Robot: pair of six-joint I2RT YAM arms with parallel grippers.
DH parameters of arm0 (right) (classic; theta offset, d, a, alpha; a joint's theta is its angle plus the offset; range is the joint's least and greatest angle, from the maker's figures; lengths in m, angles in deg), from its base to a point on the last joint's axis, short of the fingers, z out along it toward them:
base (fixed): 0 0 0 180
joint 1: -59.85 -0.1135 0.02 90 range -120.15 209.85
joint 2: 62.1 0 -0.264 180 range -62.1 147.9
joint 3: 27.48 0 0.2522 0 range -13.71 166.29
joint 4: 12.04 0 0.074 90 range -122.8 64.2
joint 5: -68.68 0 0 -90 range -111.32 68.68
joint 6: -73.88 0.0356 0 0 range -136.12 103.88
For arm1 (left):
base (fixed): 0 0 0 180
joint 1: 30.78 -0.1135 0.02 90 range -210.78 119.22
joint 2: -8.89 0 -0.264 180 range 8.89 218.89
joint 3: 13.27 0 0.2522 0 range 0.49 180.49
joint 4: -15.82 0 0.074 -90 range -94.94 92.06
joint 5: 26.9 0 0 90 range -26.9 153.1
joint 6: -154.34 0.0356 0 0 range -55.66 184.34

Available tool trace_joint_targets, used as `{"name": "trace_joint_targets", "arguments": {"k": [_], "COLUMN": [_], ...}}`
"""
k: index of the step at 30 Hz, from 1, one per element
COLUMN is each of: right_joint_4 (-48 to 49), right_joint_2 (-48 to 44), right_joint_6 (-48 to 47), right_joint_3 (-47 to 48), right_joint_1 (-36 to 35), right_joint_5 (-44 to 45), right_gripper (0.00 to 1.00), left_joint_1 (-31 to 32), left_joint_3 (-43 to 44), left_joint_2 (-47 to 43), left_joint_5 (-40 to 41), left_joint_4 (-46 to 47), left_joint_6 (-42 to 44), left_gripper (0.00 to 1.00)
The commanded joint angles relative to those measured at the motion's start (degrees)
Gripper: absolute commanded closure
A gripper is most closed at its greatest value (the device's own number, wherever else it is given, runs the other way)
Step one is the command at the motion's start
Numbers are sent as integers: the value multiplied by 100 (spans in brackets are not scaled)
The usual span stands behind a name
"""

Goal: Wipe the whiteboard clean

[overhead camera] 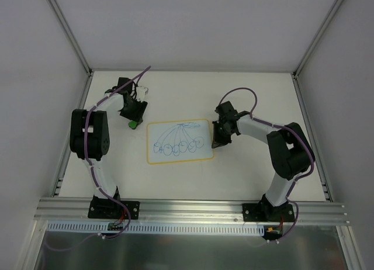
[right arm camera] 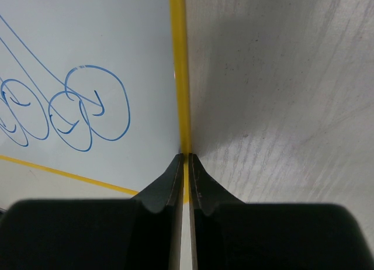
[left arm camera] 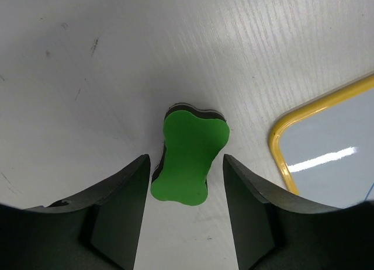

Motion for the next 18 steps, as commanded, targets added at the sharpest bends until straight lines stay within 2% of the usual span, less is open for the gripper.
{"name": "trace_joint_targets", "arguments": {"k": [1, 5, 7, 8, 12, 16, 18], "right_joint_4": [64, 72, 72, 72, 64, 64, 64], "right_joint_2": [40, 40, 48, 48, 48, 57, 49], "right_joint_6": [-48, -39, -39, -39, -39, -48, -39], "right_joint_3": [-32, -41, -41, -32, -32, -32, -41], "right_joint_1": [-21, -21, -21, -21, -21, -21, -12], "right_joint_5": [-9, 0, 0, 0, 0, 0, 0], "right_gripper": [93, 93, 93, 93, 93, 93, 93], "left_joint_1": [28, 19, 28, 19, 28, 28, 28], "left_joint_3": [-34, -26, -26, -34, -96, -149, -149], "left_joint_2": [-160, -63, -54, -54, -37, 7, 7], "left_joint_5": [-46, -55, -82, -99, -134, -169, -266], "left_joint_4": [-132, -149, -158, -158, -175, -167, -158], "left_joint_6": [264, 220, 203, 194, 158, 10, -61], "left_gripper": [47, 53, 59, 65, 72, 72, 65]}}
